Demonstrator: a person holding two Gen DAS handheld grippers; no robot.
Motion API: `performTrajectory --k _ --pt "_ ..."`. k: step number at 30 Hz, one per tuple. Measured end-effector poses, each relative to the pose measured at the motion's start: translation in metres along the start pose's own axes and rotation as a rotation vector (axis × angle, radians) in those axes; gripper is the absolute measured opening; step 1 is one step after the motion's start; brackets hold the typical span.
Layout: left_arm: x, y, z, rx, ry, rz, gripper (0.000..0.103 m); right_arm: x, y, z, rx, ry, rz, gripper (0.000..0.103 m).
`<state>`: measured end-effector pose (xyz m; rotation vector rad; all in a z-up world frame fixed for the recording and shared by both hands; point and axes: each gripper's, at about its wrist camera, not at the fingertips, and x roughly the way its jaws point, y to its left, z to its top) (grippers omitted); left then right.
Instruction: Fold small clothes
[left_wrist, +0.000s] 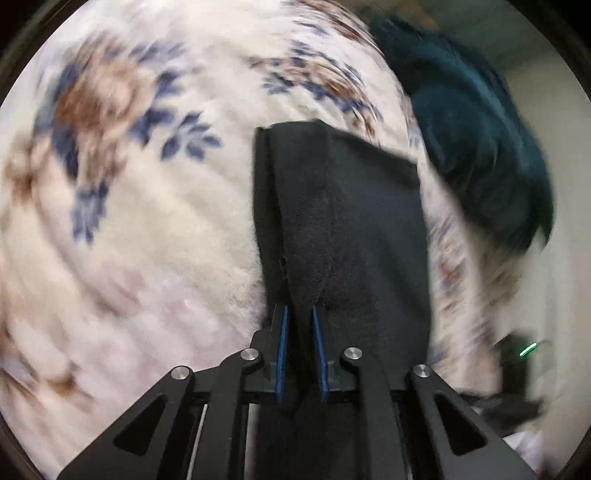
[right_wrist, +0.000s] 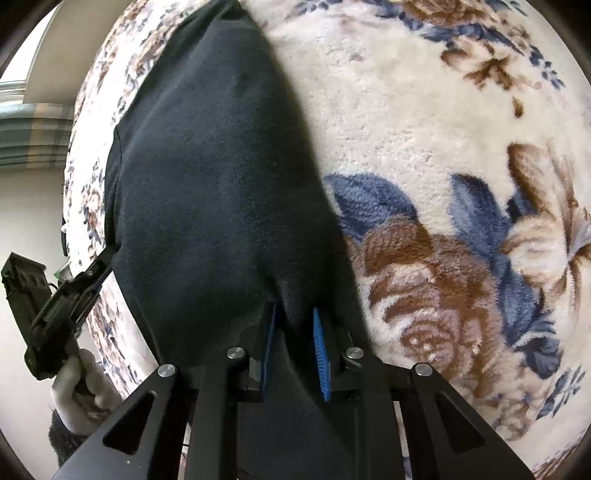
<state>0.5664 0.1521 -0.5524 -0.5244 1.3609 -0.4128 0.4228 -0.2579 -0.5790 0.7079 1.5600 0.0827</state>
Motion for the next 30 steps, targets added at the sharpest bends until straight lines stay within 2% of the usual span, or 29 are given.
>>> performTrajectory --k 2,4,5,7,9,12,13,14,15,19,23,24,27,29,30 --pt "0.000 0.022 0.001 -0.151 -0.007 -0.132 0.024 -0.001 -0.002 0.002 0.016 0.006 0.010 0.022" --pt "0.005 0.032 0.000 -0.233 0.002 -0.200 0.025 0.001 -0.002 0.003 0.032 0.012 0.028 0.034" --pt "0.010 0.031 0.000 -0.236 0.014 -0.222 0.025 0.003 -0.002 0.003 0.038 0.014 0.036 0.038" --pt "0.023 0.022 0.001 -0.207 0.051 -0.196 0.026 0.007 -0.001 0.004 0.041 0.027 0.050 0.048" --pt "0.031 0.011 -0.001 -0.168 0.078 -0.197 0.026 0.011 0.002 0.004 0.033 0.034 0.039 0.048" --pt "0.033 -0.009 -0.003 -0.043 0.054 -0.093 0.023 0.016 0.008 0.003 -0.004 0.027 0.007 0.048" --pt "0.033 -0.013 -0.003 0.008 0.039 -0.010 0.011 0.017 0.009 0.002 -0.012 0.016 0.006 0.045" --pt "0.032 -0.014 -0.003 0.036 0.032 0.023 0.011 0.016 0.011 0.000 -0.029 -0.001 -0.011 0.034" --pt "0.031 -0.015 -0.004 0.056 0.021 0.042 0.011 0.016 0.012 -0.001 -0.049 -0.012 -0.052 0.009" --pt "0.024 -0.011 -0.002 0.148 0.004 0.135 0.011 0.011 0.002 -0.005 -0.044 -0.049 -0.073 0.007" --pt "0.019 -0.010 -0.002 0.187 0.014 0.148 0.011 0.010 -0.002 -0.003 -0.030 -0.038 -0.057 0.007" --pt "0.017 -0.009 -0.002 0.181 0.017 0.138 0.011 0.009 -0.002 -0.003 -0.034 -0.037 -0.057 0.007" --pt "0.010 -0.001 0.003 0.072 0.019 0.060 0.015 0.009 -0.001 0.000 -0.040 0.003 -0.023 0.011" --pt "0.000 0.006 0.000 -0.019 0.007 -0.023 0.027 0.004 -0.007 0.001 -0.018 0.016 0.012 0.014" --pt "-0.005 0.007 -0.004 -0.040 0.009 -0.041 0.028 0.002 -0.010 0.000 -0.012 0.025 0.037 0.014"
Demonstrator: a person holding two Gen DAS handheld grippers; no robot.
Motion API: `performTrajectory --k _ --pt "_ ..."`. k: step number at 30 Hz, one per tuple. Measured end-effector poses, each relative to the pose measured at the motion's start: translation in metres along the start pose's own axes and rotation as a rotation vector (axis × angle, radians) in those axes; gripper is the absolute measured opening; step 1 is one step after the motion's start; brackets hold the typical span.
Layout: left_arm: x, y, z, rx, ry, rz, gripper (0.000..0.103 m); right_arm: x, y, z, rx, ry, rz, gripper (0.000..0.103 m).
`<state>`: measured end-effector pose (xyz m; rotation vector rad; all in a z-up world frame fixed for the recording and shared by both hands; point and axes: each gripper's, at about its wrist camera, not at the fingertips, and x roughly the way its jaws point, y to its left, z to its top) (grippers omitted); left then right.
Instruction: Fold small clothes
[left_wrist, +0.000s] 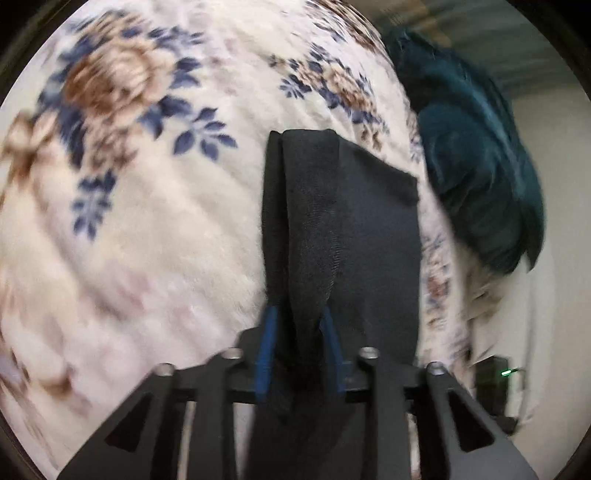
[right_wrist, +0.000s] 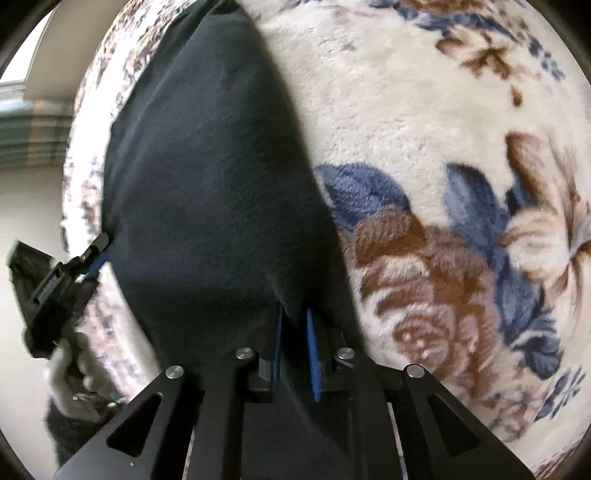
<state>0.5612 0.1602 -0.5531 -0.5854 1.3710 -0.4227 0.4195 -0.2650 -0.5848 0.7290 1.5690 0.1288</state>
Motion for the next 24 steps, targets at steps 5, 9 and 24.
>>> performTrajectory --k 5,9,24 --pt "-0.025 -0.013 -0.047 -0.001 0.034 0.008 0.054 -0.020 -0.008 -0.022 -0.016 -0.009 0.049 0.066" --pt "-0.039 -0.017 -0.113 -0.036 0.075 0.025 0.057 -0.022 -0.016 -0.064 -0.028 0.048 0.050 0.067" --pt "-0.029 0.016 -0.314 -0.161 0.232 0.076 0.063 0.038 -0.109 -0.222 0.135 0.295 0.172 0.067"
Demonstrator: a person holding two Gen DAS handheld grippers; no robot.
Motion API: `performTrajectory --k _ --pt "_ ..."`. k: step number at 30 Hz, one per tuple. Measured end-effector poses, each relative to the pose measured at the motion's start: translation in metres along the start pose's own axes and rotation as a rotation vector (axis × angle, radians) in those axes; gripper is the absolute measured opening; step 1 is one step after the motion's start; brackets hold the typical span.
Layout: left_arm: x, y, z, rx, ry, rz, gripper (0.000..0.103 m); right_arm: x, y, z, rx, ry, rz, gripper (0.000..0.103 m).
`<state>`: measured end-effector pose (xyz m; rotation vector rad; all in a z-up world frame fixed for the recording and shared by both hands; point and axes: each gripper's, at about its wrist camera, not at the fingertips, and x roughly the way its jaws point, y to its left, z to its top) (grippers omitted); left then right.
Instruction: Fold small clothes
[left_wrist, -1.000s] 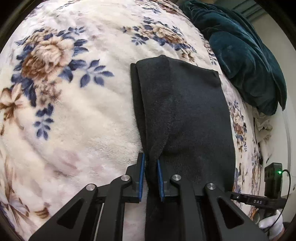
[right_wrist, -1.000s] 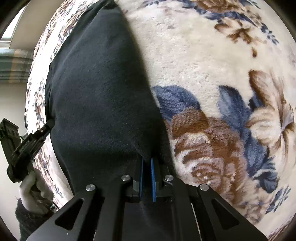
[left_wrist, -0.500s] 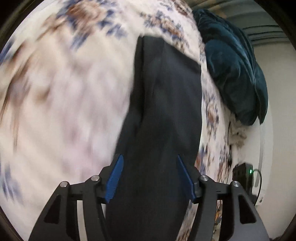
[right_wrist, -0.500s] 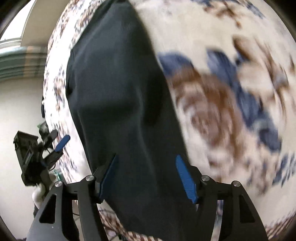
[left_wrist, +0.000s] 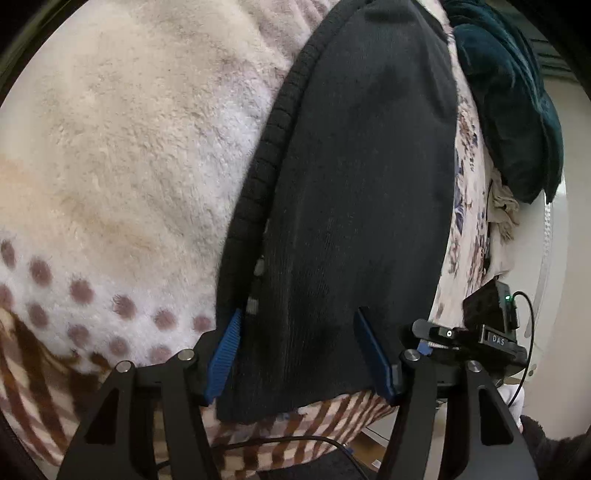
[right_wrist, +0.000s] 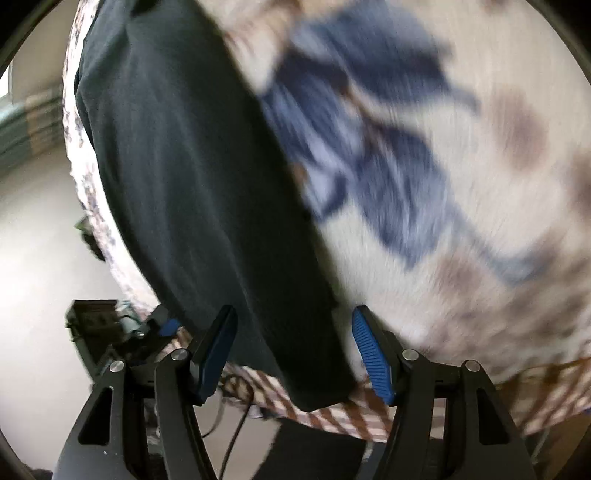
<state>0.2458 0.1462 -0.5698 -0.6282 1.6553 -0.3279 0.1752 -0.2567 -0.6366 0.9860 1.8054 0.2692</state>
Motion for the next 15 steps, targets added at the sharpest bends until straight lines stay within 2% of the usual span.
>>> performTrajectory --k 6,8,10,13,15 --pt "0.003 0.014 0.002 -0.023 -0.004 -0.055 0.066 0.024 -0.007 -0.010 -0.016 0.026 0.158 0.067" --pt "-0.004 0.009 0.002 0.007 -0.017 -0.024 0.066 0.026 -0.006 -0.012 -0.034 0.044 0.182 0.067" --pt "-0.015 0.001 0.001 0.040 -0.041 0.043 0.066 0.025 -0.002 -0.015 -0.064 0.045 0.148 0.066" --pt "-0.017 -0.004 0.001 0.085 -0.042 0.220 0.067 0.022 0.006 -0.013 -0.085 0.041 0.120 0.066" --pt "-0.017 0.001 0.004 0.061 -0.033 0.187 0.067 0.017 0.007 -0.009 -0.083 0.038 0.112 0.066"
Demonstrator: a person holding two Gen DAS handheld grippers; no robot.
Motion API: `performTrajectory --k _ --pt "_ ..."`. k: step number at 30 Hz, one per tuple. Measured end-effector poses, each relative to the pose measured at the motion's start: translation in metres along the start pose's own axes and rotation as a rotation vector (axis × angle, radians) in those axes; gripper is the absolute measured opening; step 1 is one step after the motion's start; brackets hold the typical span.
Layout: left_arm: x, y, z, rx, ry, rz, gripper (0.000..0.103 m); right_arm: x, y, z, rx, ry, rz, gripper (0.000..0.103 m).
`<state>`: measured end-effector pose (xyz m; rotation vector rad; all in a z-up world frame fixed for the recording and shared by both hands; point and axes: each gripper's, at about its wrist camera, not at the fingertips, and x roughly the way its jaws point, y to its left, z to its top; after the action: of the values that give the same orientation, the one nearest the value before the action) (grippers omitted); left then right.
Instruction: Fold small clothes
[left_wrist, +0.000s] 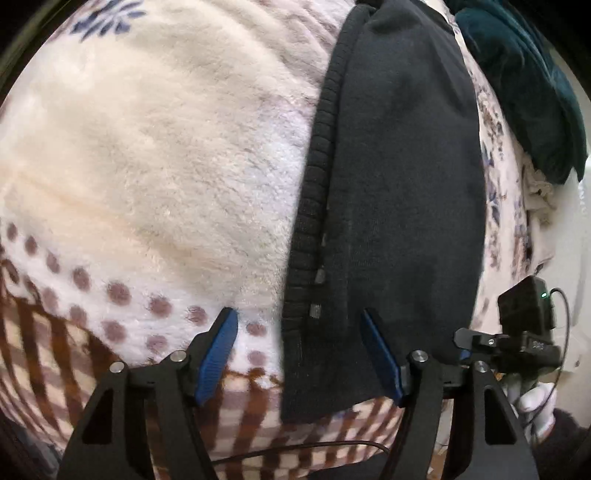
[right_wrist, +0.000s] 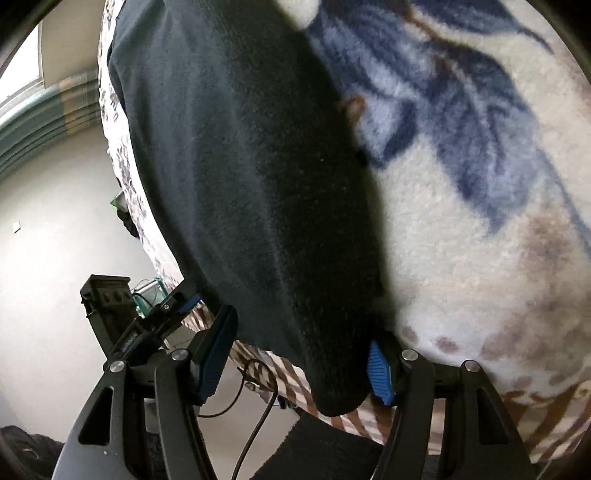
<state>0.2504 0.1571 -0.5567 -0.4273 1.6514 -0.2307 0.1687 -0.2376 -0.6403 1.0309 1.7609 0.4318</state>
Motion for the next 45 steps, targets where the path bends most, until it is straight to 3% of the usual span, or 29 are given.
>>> performTrajectory --k 2,5,10,12,13,14,15,16,19,23,30,35,45 --pt "0.015 0.009 0.004 -0.075 0.043 -0.136 0.071 0.001 0.003 0.008 0.005 0.001 0.008 0.066" --pt "0.026 0.010 0.009 -0.098 0.048 -0.197 0.087 -0.003 -0.010 0.010 0.019 0.006 0.025 0.066" --pt "0.025 -0.004 0.009 -0.072 0.007 -0.229 0.087 0.009 -0.010 0.017 0.042 0.036 0.077 0.067" --pt "0.021 -0.012 0.004 -0.032 -0.013 -0.274 0.074 0.012 -0.015 0.017 0.030 0.065 0.099 0.066" --pt "0.021 -0.015 0.001 -0.012 -0.012 -0.270 0.053 0.013 -0.018 0.014 0.029 0.061 0.103 0.065" --pt "0.024 -0.021 -0.001 0.008 -0.003 -0.257 0.029 0.013 -0.020 0.013 0.035 0.058 0.109 0.053" --pt "0.024 -0.022 -0.001 0.018 0.004 -0.254 0.023 0.014 -0.022 0.013 0.042 0.063 0.110 0.043" --pt "0.024 -0.024 -0.001 0.016 0.002 -0.256 0.023 0.014 -0.024 0.013 0.040 0.065 0.094 0.022" --pt "0.022 -0.025 0.000 0.010 -0.008 -0.256 0.021 0.008 -0.025 0.010 0.030 0.043 0.084 0.016" --pt "-0.009 -0.014 -0.001 0.027 -0.049 -0.272 0.009 -0.008 -0.012 0.003 0.022 -0.002 0.095 0.014" --pt "-0.069 -0.034 0.029 0.056 -0.185 -0.333 0.009 -0.067 0.042 0.011 -0.061 -0.129 0.164 0.014" --pt "-0.099 -0.059 0.072 0.061 -0.275 -0.390 0.009 -0.115 0.080 0.040 -0.126 -0.204 0.189 0.014" --pt "-0.124 -0.097 0.173 0.080 -0.382 -0.421 0.009 -0.176 0.169 0.097 -0.256 -0.314 0.182 0.014"
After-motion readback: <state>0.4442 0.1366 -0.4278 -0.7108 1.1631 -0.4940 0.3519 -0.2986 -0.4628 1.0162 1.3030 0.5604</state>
